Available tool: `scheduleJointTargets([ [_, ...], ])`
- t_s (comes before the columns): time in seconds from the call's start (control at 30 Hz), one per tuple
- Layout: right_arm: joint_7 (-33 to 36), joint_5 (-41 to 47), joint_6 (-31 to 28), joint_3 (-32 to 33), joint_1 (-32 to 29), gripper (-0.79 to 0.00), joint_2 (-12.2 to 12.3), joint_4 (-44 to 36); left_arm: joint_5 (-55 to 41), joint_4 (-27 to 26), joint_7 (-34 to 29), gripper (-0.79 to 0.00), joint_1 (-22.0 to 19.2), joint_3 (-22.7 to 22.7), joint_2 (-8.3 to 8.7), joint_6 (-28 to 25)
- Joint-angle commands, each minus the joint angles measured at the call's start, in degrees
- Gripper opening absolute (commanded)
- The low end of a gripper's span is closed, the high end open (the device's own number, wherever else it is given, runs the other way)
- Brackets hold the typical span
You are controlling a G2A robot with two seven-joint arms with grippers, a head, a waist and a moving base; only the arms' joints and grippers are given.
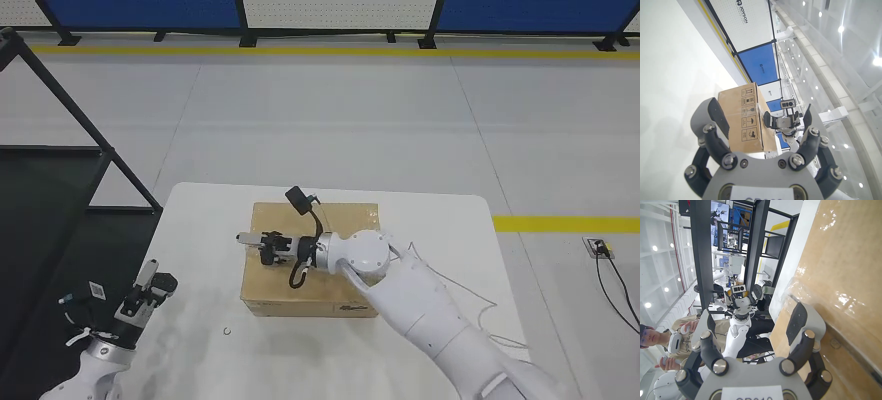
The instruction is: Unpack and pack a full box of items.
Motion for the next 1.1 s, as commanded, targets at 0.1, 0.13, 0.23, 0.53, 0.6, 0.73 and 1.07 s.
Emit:
scheduleJointTargets([
  [0.1,-0.9,1.1,-0.9,-0.3,0.8,0.0,-1.5,2.4,-0.5,0.2,-0.4,0.0,0.3,-0.6,0.06,-0.2],
  [0.13,-0.9,1.2,-1.1,-0.4,0.9,0.0,-1.8,2.9,-0.6,0.3,-0.5,0.0,0.3,-0.6,0.06,-0.2],
  [0.23,-1.5,1.7,-1.8,-0.3,1.2,0.0,-2.5,4.1,-0.7,0.3,-0.7,0.0,0.4,-0.8,0.09,-0.3],
  [0.53,-4.0,2.0,-1.5,0.9,1.9,0.0,-3.8,7.2,-0.7,0.5,-1.2,0.0,0.3,-0.5,0.11,-0.3],
  [0.6,-4.3,1.7,-1.5,1.3,2.0,0.0,-3.9,7.7,-0.5,0.5,-1.2,0.0,0.3,-0.3,0.1,-0.3],
  [0.73,-4.2,1.2,-1.6,2.3,2.3,0.0,-3.9,8.5,-0.3,0.4,-1.2,0.0,0.2,0.0,0.08,-0.2],
  [1.07,-1.6,-2.9,-2.1,6.7,1.2,0.0,-1.4,7.7,0.7,0.3,-0.8,0.0,-0.4,1.3,-0.02,0.4],
])
